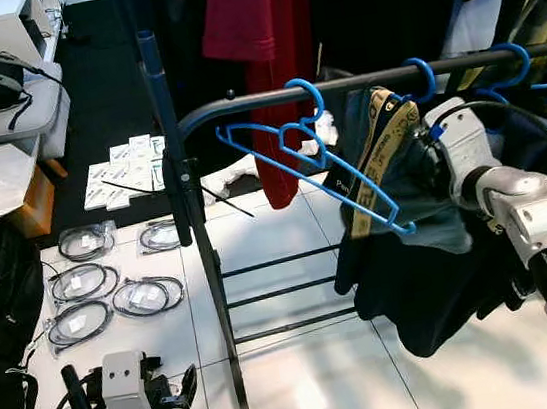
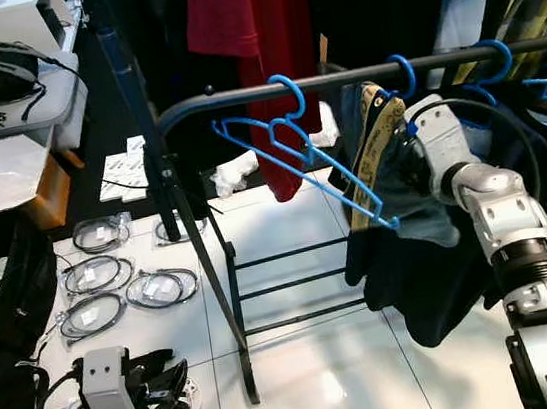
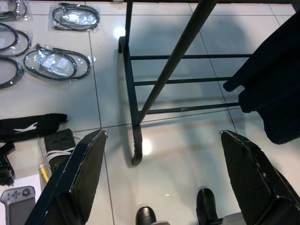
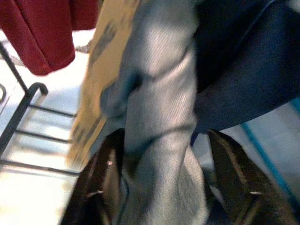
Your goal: Hang hanger
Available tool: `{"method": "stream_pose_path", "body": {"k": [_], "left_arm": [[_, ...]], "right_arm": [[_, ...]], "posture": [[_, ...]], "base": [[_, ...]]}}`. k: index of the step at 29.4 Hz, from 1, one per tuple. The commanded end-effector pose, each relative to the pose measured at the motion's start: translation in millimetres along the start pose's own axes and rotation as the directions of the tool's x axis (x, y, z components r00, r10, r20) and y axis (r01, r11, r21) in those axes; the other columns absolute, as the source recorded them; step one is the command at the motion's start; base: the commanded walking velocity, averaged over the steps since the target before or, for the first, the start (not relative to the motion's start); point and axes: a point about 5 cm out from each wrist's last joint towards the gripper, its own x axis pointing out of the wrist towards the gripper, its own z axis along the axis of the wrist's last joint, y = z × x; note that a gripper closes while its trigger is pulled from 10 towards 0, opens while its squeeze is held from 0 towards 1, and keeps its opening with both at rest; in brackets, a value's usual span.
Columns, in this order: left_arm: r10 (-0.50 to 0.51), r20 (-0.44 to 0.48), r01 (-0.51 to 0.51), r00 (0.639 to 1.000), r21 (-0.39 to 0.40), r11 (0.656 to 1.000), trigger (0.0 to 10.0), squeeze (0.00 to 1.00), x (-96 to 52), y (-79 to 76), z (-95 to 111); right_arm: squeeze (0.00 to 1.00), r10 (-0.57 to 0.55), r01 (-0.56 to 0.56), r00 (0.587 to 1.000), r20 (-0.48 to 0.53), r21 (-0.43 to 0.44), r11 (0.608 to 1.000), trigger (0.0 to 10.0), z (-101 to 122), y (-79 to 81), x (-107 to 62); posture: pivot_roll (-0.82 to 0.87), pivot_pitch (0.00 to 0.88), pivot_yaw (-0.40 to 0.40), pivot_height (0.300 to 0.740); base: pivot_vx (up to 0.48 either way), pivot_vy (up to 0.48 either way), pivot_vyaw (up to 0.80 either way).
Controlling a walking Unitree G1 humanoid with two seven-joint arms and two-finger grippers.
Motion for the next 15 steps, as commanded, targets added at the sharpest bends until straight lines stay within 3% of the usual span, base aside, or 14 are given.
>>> {"method": "stream_pose_path", "body": {"k": [1,13,14,15], "left_arm": [[0.013,-0.022,-0.013,1.0,0.0,1.0,10.0,0.0,-5.3,5.4,-5],[0.007,-0.015,-0.007,1.0,0.007,1.0,10.0,0.0,-4.3,5.1,-4],[0.002,-0.01,-0.002,1.0,0.012,1.0,10.0,0.0,-4.5,4.9,-3],[0.002,-0.01,-0.002,1.0,0.012,1.0,10.0,0.0,-4.5,4.9,-3]], "right_arm": [[1.0,-0.003,0.001,0.998,0.066,0.026,1.0,10.0,6,0.2,-2.2],[1.0,-0.076,0.046,0.965,0.252,0.121,0.992,10.0,5,7.6,-24.5],[0.49,-0.093,0.06,0.959,0.269,0.128,0.99,10.0,-1,12.0,-30.8],[0.49,-0.093,0.06,0.959,0.269,0.128,0.99,10.0,-1,12.0,-30.8]], "posture": [[-0.05,0.176,0.0,0.74],[-0.07,0.18,-0.002,0.74],[-0.07,0.182,-0.004,0.74],[-0.07,0.182,-0.004,0.74]], "base": [[0.0,0.0,0.0],[0.0,0.0,0.0],[0.0,0.0,0.0],[0.0,0.0,0.0]]}}
